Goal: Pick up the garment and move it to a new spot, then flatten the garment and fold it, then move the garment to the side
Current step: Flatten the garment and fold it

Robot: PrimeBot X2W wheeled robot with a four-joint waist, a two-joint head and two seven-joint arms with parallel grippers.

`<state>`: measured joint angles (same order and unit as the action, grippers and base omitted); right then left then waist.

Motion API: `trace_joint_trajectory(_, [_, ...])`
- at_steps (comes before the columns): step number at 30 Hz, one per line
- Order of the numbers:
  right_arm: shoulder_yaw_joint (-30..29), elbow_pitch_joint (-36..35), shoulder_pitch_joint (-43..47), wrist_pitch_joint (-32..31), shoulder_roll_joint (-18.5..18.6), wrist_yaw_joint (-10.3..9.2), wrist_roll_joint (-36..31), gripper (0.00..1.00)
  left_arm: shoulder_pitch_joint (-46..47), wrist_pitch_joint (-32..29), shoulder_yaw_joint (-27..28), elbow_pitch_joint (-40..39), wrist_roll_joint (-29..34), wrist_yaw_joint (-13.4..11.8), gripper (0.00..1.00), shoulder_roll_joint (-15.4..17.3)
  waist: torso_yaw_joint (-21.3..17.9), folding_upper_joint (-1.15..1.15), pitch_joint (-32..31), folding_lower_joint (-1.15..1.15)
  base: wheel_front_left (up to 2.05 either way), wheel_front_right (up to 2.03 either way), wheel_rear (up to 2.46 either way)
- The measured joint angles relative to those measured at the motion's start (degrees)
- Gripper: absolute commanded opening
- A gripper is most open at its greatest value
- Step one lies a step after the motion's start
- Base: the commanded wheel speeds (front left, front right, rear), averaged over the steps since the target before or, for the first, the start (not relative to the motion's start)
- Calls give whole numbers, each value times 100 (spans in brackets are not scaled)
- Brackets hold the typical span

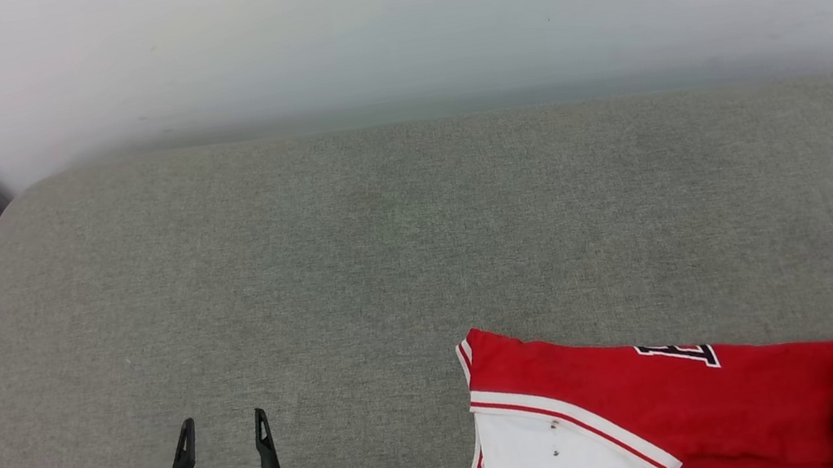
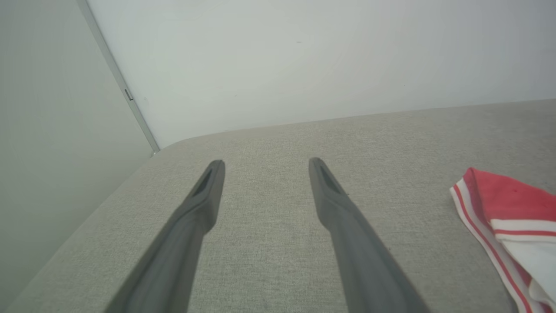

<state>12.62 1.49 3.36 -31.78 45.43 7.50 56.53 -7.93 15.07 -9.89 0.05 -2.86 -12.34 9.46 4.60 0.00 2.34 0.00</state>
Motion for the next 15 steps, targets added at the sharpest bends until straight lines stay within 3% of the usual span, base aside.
trace_joint_trajectory(7, [777,-1159,-449,-506,-425,0,-385,0,75,-1,40,55,64,174,100,-94,83,0,35,0,0,0,0])
trace_joint_trajectory(15, [2161,-1000,-1788,-767,-1178,0,-682,0,231,-1,30,44,119,277,100,-200,208,0,227,0,0,0,0])
